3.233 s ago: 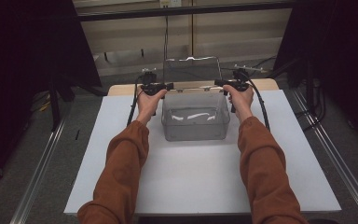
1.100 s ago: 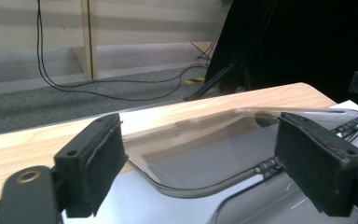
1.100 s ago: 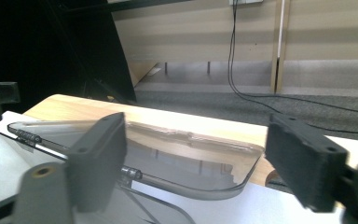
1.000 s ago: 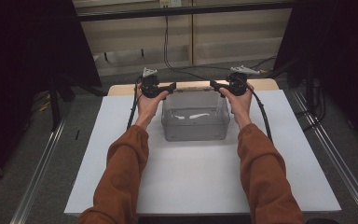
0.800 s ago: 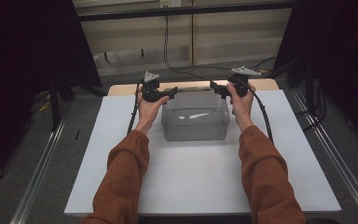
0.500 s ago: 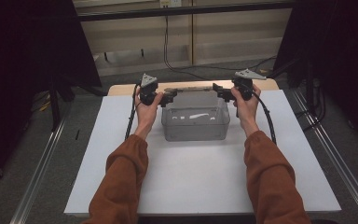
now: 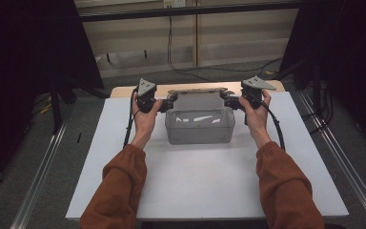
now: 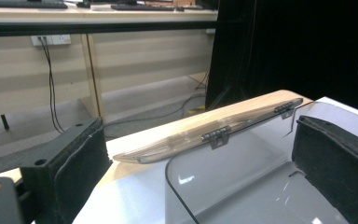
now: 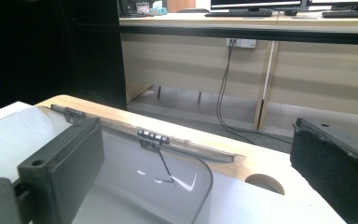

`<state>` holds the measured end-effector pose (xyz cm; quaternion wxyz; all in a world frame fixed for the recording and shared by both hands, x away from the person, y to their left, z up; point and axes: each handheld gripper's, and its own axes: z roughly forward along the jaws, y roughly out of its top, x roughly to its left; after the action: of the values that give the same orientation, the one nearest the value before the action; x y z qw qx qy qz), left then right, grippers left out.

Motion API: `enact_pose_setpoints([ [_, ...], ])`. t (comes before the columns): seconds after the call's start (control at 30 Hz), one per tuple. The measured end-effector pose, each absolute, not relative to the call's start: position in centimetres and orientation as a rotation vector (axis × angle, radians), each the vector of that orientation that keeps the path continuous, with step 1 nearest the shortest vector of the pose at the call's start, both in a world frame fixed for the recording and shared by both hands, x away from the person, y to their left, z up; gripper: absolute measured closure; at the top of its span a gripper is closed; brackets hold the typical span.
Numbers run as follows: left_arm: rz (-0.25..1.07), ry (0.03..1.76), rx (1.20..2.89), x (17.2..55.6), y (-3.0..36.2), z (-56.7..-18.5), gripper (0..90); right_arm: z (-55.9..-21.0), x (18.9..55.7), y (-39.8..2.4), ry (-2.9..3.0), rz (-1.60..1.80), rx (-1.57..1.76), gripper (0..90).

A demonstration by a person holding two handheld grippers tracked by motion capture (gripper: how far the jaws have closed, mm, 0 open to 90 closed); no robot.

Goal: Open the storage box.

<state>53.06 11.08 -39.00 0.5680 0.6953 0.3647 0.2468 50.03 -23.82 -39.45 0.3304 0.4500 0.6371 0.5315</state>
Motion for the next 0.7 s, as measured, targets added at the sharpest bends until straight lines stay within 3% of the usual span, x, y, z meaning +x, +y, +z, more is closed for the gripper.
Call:
enact_pose_setpoints([
  [0.7,0.547,0.811,1.608,48.2,11.9,-39.4,1.9,-39.3,45.5,-24.4,1.612,1.397,1.125,1.4],
])
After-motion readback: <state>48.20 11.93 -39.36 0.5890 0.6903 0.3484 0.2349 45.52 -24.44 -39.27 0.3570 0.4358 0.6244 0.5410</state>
